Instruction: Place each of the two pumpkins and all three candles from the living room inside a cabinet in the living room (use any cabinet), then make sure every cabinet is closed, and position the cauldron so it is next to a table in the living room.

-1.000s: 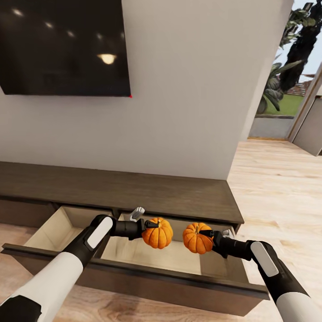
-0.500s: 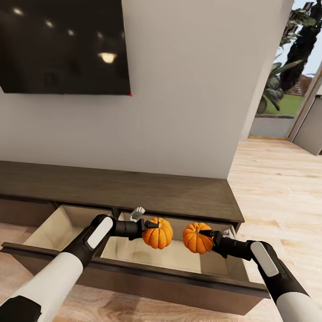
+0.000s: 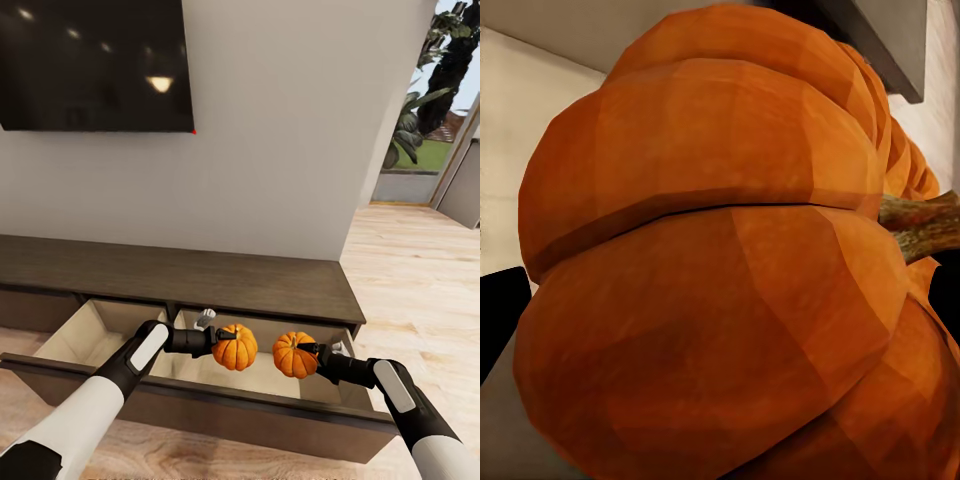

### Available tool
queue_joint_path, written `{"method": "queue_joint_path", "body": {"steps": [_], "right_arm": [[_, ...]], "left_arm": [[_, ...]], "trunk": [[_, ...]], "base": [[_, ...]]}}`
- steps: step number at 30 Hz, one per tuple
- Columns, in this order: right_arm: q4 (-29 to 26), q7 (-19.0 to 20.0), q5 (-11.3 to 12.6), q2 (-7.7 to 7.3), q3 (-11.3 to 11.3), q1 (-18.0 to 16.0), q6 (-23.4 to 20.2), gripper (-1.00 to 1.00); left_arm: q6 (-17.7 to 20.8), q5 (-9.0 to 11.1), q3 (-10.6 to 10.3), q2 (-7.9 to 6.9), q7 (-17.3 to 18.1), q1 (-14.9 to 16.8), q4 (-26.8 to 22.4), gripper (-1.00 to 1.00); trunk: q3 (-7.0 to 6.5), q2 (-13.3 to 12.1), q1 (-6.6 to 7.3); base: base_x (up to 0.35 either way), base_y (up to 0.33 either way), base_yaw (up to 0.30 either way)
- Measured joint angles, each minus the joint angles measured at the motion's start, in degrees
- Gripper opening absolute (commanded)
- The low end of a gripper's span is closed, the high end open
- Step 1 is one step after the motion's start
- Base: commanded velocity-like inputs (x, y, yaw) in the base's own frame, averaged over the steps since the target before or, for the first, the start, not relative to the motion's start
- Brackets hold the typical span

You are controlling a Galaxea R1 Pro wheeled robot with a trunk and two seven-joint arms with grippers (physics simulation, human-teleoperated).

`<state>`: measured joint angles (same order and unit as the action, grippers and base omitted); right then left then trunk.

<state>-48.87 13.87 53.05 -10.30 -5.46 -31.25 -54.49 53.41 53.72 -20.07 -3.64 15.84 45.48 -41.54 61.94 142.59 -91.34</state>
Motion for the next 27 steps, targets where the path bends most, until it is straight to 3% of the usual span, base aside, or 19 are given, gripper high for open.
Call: {"method": "queue_joint_path", "body": {"steps": [6, 12, 21, 27], "right_arm": [[0.0, 0.0, 0.0, 0.22, 0.0, 0.0, 0.0, -1.00], [0.0, 0.0, -0.1, 0.63, 0.1, 0.0, 0.0, -1.00], [0.0, 0.0, -0.1, 0.88, 0.1, 0.0, 0.0, -1.00], [0.0, -1.4, 0.0, 0.96, 0.1, 0.0, 0.0, -1.00]], "left_arm": [[-0.2, 0.0, 0.0, 0.03, 0.0, 0.0, 0.0, -1.00], [-2.3, 0.0, 0.0, 0.14, -0.2, 0.0, 0.1, -1.00], [-3.3, -0.1, 0.1, 0.27, -8.0, 0.0, 0.0, -1.00], [-4.0, 0.1, -0.1, 0.34, -9.1, 0.0, 0.1, -1.00]], "trunk": [[1.26, 0.7, -0.46], [1.27, 0.7, -0.46], [1.27, 0.7, -0.45], [1.27, 0.7, -0.46]], "base": [[0.000, 0.000, 0.000], [0.000, 0.000, 0.000], [0.098, 0.000, 0.000], [0.023, 0.000, 0.000]]}}
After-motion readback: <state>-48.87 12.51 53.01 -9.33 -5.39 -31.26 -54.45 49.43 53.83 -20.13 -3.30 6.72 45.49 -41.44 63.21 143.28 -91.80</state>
